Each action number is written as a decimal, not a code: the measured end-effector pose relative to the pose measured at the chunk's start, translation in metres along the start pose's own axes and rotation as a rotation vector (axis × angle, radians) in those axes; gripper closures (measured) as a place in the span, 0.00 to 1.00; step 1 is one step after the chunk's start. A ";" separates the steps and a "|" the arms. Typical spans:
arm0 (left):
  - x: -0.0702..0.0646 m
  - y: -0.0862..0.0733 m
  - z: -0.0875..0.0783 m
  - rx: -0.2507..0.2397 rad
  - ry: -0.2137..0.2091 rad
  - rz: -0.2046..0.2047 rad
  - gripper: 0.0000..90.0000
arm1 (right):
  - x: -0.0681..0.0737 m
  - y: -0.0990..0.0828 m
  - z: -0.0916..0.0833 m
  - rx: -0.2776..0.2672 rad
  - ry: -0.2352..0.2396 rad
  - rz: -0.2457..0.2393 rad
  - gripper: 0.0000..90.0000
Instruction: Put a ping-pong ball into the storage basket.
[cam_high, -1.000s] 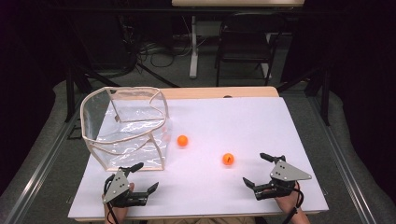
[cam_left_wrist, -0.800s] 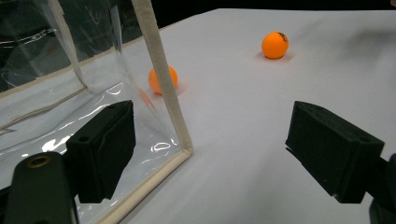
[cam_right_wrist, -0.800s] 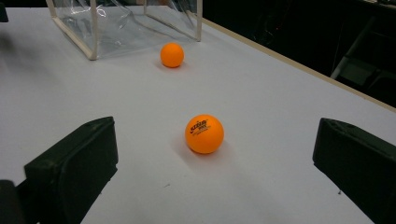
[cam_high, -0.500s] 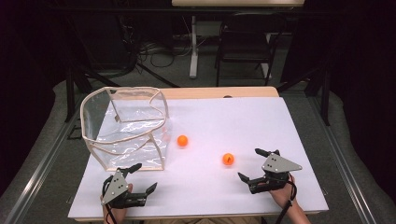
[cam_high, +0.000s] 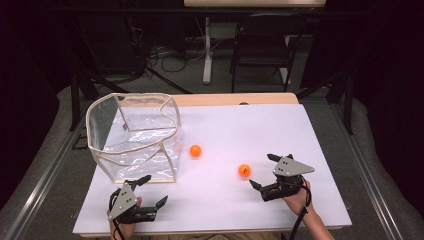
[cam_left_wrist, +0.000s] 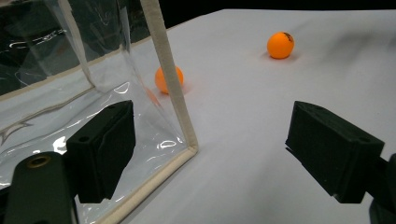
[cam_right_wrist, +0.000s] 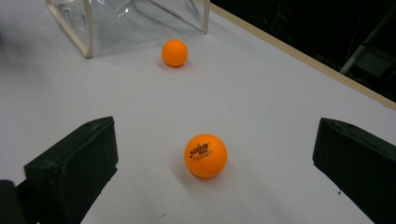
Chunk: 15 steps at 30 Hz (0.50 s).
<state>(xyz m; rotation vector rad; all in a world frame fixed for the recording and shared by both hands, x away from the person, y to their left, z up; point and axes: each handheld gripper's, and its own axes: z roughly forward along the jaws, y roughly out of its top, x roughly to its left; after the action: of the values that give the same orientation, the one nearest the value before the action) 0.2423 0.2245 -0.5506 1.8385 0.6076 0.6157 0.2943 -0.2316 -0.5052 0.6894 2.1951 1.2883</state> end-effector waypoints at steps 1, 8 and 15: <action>0.000 0.000 0.000 0.000 0.000 -0.001 0.17 | 0.000 0.001 0.001 0.005 0.002 0.001 0.00; -0.001 0.000 0.000 -0.002 0.004 -0.001 0.17 | -0.002 0.008 0.009 0.030 0.020 -0.003 0.00; 0.000 0.000 0.000 0.001 0.003 0.002 0.17 | -0.003 0.013 0.018 0.067 0.036 -0.014 0.00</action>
<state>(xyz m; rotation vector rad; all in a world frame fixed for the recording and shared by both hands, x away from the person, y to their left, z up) 0.2421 0.2241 -0.5505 1.8393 0.6084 0.6195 0.3100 -0.2164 -0.5009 0.6802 2.2769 1.2346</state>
